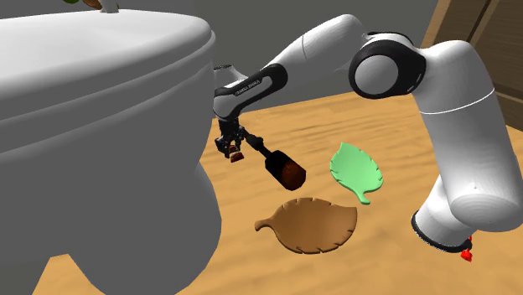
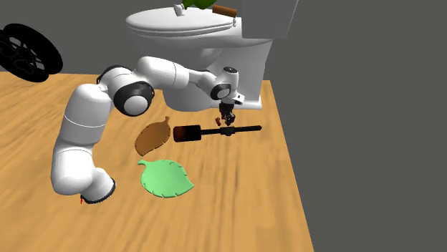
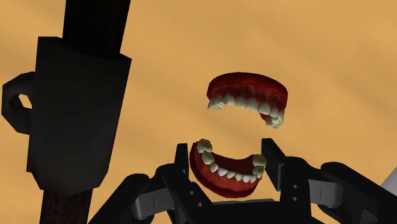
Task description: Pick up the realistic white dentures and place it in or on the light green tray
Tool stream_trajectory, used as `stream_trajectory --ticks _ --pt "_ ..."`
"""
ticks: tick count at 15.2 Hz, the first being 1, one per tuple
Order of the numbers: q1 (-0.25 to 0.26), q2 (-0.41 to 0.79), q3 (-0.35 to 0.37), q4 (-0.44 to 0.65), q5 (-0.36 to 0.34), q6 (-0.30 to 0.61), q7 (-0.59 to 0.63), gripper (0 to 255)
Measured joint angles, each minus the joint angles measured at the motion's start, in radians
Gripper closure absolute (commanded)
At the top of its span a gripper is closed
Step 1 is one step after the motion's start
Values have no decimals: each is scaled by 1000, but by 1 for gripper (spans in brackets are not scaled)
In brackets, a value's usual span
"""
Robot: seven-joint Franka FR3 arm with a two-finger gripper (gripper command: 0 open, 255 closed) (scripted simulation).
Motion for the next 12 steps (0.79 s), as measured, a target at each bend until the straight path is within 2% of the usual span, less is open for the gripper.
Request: stream_trajectory --ticks 12 --pt "-2 -66 4 55 5 -121 4 255"
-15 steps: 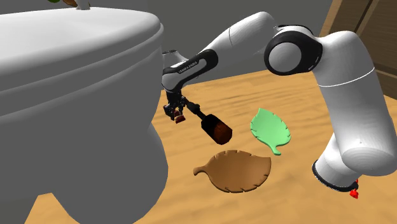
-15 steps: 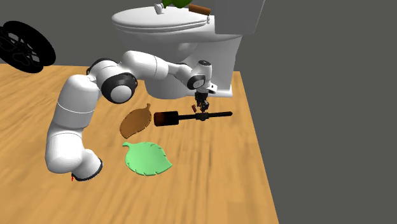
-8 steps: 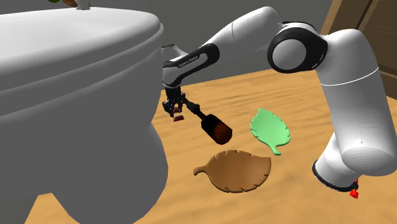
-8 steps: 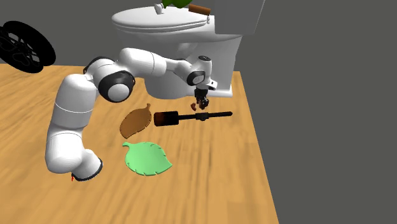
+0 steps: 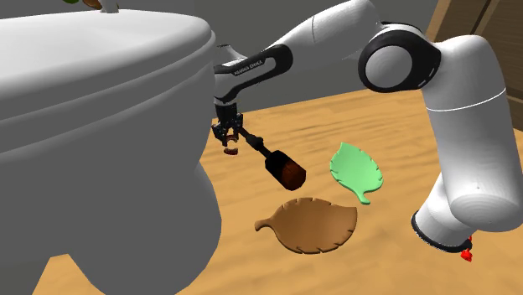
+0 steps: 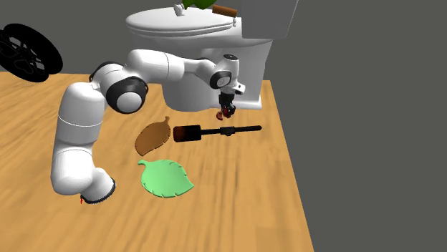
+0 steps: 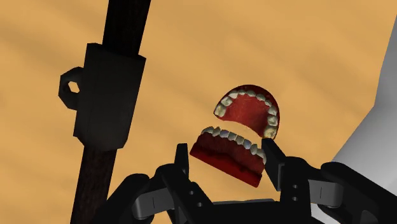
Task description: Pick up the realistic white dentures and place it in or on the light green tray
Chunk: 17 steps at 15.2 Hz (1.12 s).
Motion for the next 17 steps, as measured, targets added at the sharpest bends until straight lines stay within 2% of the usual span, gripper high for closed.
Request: stream_trajectory --ticks 6,17 --pt "1 -16 1 53 1 -69 3 255" --pt "-74 -410 -10 -523 52 109 -96 255"
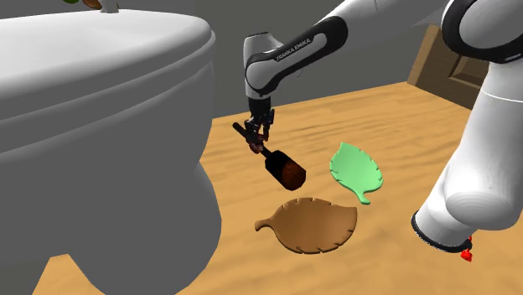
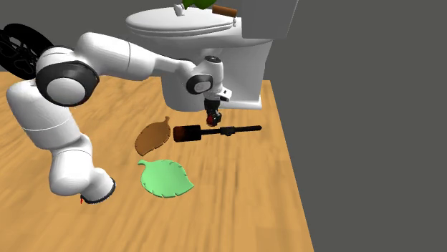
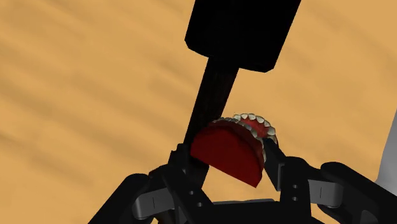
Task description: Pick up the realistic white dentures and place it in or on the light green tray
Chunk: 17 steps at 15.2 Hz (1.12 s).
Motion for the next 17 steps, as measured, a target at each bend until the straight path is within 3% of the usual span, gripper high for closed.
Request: stream_trajectory --ticks 9,17 --pt "-47 -327 -43 -407 33 79 -113 255" --pt "-96 -617 -112 -682 10 53 -214 255"
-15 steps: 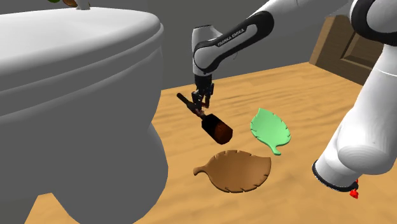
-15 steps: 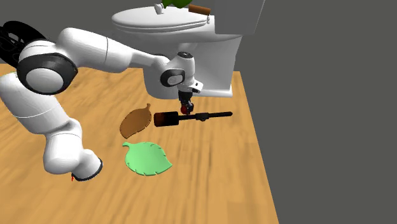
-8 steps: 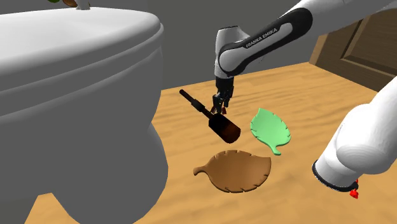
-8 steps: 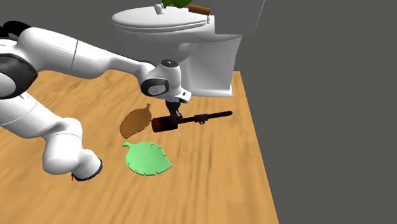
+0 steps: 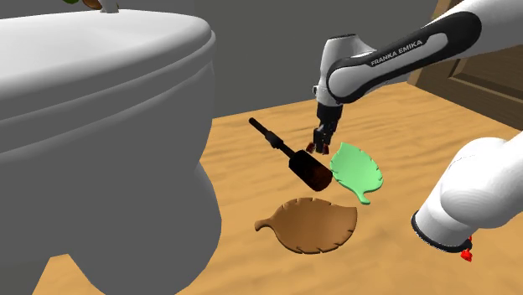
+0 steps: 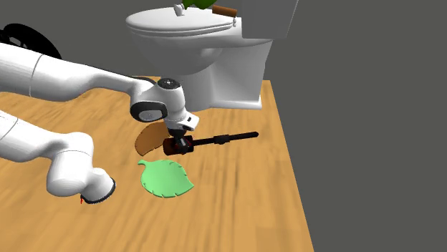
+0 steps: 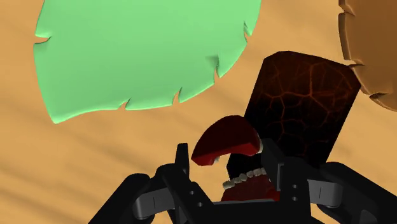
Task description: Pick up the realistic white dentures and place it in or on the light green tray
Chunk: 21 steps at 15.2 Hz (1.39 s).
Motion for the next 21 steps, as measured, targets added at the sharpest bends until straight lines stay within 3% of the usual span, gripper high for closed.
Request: stream_trajectory --ticks 8,21 --pt "-96 -290 -93 -214 -85 -84 -114 255" --pt "-102 -204 -113 -315 -95 106 -134 255"
